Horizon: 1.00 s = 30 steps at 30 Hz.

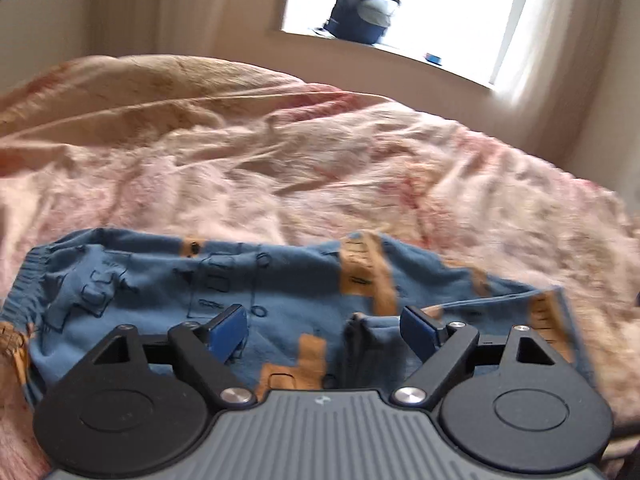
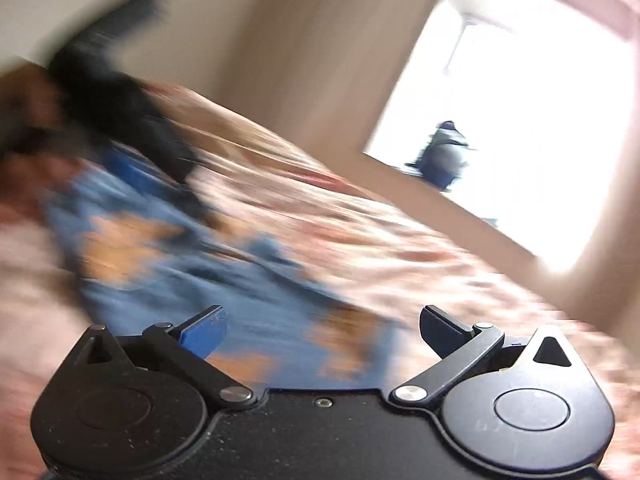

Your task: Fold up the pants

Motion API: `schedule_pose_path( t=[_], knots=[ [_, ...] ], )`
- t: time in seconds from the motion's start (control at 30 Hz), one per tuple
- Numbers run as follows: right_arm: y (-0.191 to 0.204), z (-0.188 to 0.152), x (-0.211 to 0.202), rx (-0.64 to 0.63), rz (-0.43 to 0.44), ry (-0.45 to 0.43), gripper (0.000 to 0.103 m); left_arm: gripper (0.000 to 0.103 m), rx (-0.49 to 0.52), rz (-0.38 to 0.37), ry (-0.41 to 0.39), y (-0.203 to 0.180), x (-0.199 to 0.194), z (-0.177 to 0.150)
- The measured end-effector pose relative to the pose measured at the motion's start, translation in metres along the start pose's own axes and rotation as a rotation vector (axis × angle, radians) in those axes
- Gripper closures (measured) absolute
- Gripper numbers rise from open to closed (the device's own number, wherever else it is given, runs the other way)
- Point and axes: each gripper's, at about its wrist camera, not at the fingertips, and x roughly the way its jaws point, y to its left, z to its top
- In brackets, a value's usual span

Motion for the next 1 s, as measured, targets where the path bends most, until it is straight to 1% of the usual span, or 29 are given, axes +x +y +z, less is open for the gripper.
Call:
schedule_pose_path(
  t=[0.03, 0.07, 0.13, 0.17, 0.23, 0.27, 0.3, 0.33, 0.37, 0.43, 0.5, 0.57, 0.6, 0.63, 0.7, 0.8, 0.83, 0.9, 0.93, 1.0],
  knots=[
    [-0.006, -0.003, 0.011, 0.004, -0.011, -0.006, 0.001, 0.013, 0.007, 0.013, -0.014, -0.002, 0.002, -0.003],
    [-0.010, -0.003, 0.022, 0.007, -0.004, -0.006, 0.001, 0.009, 0.018, 0.014, -0.035, -0.004, 0.002, -0.007],
    [-0.009, 0.000, 0.041, 0.003, 0.034, -0.015, 0.001, 0.008, 0.042, 0.024, -0.066, -0.008, 0.003, -0.012],
    [-0.005, 0.001, 0.050, -0.016, 0.053, -0.022, 0.001, 0.008, 0.062, 0.042, -0.075, -0.010, 0.005, -0.014],
    [0.011, 0.001, 0.064, -0.112, 0.072, -0.027, 0.001, 0.007, 0.116, 0.111, -0.084, -0.016, 0.011, -0.017],
    [0.016, -0.002, 0.071, -0.158, 0.062, -0.029, 0.001, 0.005, 0.132, 0.131, -0.080, -0.017, 0.015, -0.018],
    [0.019, -0.003, 0.078, -0.169, 0.049, -0.035, 0.001, 0.004, 0.137, 0.138, -0.081, -0.016, 0.017, -0.019],
    [0.013, -0.006, 0.082, -0.148, 0.029, -0.031, 0.001, 0.002, 0.128, 0.145, -0.085, -0.014, 0.019, -0.020],
    [0.004, -0.009, 0.086, -0.122, -0.009, -0.014, 0.001, 0.000, 0.116, 0.150, -0.085, -0.011, 0.020, -0.020],
    [-0.018, -0.016, 0.094, -0.080, -0.084, 0.022, 0.001, 0.000, 0.093, 0.129, -0.080, -0.006, 0.021, -0.017],
    [-0.038, -0.024, 0.097, -0.066, -0.163, 0.061, 0.001, 0.000, 0.082, 0.120, -0.081, -0.003, 0.017, -0.015],
    [-0.052, -0.026, 0.094, -0.048, -0.236, 0.087, 0.001, 0.001, 0.069, 0.112, -0.085, -0.002, 0.009, -0.013],
    [-0.059, -0.024, 0.087, -0.023, -0.255, 0.091, 0.003, 0.001, 0.064, 0.107, -0.082, -0.002, 0.004, -0.012],
    [-0.062, -0.022, 0.073, 0.006, -0.247, 0.072, 0.003, 0.001, 0.062, 0.096, -0.072, -0.002, -0.002, -0.012],
    [-0.054, -0.016, 0.042, 0.033, -0.183, 0.032, 0.001, 0.000, 0.056, 0.066, -0.043, -0.003, -0.017, -0.015],
    [-0.020, -0.016, 0.002, 0.017, -0.062, 0.004, 0.001, 0.000, 0.064, 0.090, -0.014, -0.004, -0.039, -0.038],
    [-0.003, -0.018, 0.001, -0.009, -0.035, 0.009, 0.001, 0.000, 0.089, 0.109, -0.014, -0.003, -0.042, -0.048],
    [0.020, -0.034, -0.002, -0.092, -0.034, 0.046, 0.001, 0.000, 0.177, 0.187, 0.004, -0.004, -0.038, -0.063],
    [0.026, -0.044, 0.000, -0.119, -0.050, 0.052, 0.001, 0.000, 0.165, 0.174, 0.011, -0.002, -0.039, -0.064],
    [0.018, -0.056, -0.005, -0.095, -0.090, 0.034, 0.001, 0.000, 0.102, 0.156, 0.042, 0.003, -0.042, -0.057]
  ],
)
